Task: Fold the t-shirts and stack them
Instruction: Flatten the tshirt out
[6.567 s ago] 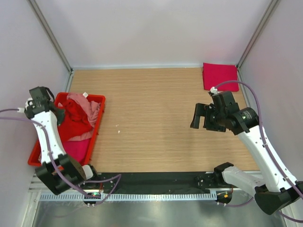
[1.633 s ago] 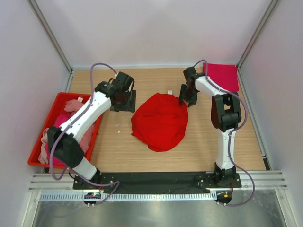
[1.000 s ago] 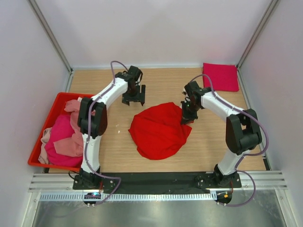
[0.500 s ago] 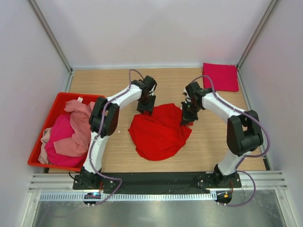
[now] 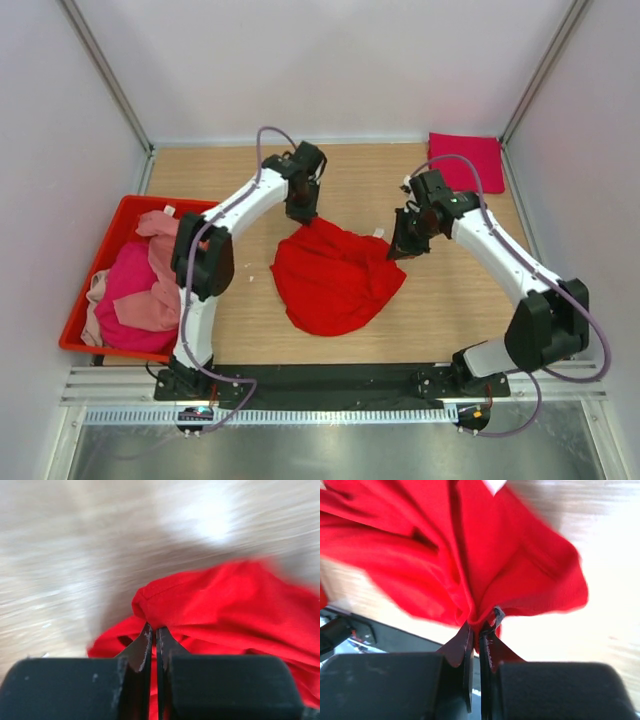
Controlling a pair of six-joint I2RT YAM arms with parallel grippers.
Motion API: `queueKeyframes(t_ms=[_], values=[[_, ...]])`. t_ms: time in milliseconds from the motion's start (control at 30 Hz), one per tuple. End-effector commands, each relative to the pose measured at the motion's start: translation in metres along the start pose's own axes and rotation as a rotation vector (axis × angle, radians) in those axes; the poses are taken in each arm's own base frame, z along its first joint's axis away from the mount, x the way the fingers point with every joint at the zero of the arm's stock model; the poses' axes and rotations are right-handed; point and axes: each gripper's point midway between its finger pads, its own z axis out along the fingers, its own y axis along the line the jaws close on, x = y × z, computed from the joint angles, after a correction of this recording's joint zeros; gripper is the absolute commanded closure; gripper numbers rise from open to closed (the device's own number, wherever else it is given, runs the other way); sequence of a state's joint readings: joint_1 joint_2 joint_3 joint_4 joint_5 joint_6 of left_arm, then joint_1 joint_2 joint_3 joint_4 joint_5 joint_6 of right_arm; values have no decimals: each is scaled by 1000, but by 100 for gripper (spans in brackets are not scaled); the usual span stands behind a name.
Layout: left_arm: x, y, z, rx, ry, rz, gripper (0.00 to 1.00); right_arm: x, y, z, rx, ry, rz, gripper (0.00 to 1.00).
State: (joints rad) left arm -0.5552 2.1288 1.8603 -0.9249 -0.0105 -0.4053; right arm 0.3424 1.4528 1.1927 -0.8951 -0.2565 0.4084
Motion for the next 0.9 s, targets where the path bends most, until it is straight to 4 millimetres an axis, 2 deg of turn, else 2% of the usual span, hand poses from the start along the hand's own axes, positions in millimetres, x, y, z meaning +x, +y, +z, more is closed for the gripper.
queueKeyframes(t_ms=[0,33,67,133,167,233,267,300,367,400,433,467,500,600,667,733,867], values=[[-72,-6,-155,45,-407,-39,100,14,8,-34,-36,-46,19,99],[-76,-5,-173,52,-449,-52,100,19,9,-37,-40,-45,29,99],[-79,-5,-205,78,-518,-63,100,23,11,-43,-52,-52,28,99],[-79,-7,-231,110,-571,-84,100,31,20,-59,-108,-89,34,99],[-76,-7,-259,139,-626,-92,100,34,26,-64,-140,-103,29,99],[-72,-13,-284,205,-678,-98,100,43,41,-82,-233,-127,7,99],[-67,-14,-311,246,-729,-107,100,45,49,-88,-273,-139,-15,99],[-67,-18,-325,281,-773,-107,100,48,56,-95,-312,-149,-34,99],[-61,-23,-355,339,-834,-104,100,54,71,-118,-411,-187,-81,99],[-53,-22,-380,372,-884,-102,100,57,77,-127,-446,-201,-100,99],[-51,-23,-397,392,-920,-102,100,62,85,-144,-504,-225,-130,99],[-45,-23,-412,415,-947,-99,100,65,90,-154,-538,-237,-146,99],[-36,-21,-436,449,-991,-107,100,67,95,-165,-570,-251,-156,99],[-17,-18,-484,546,-1065,-160,100,79,115,-201,-697,-260,-146,99],[-4,-26,-507,640,-1074,-153,100,86,130,-240,-795,-301,-173,99],[6,-29,-519,704,-1074,-172,100,90,134,-260,-829,-346,-181,99],[8,-35,-509,733,-1028,-188,100,103,129,-278,-831,-382,-160,99]])
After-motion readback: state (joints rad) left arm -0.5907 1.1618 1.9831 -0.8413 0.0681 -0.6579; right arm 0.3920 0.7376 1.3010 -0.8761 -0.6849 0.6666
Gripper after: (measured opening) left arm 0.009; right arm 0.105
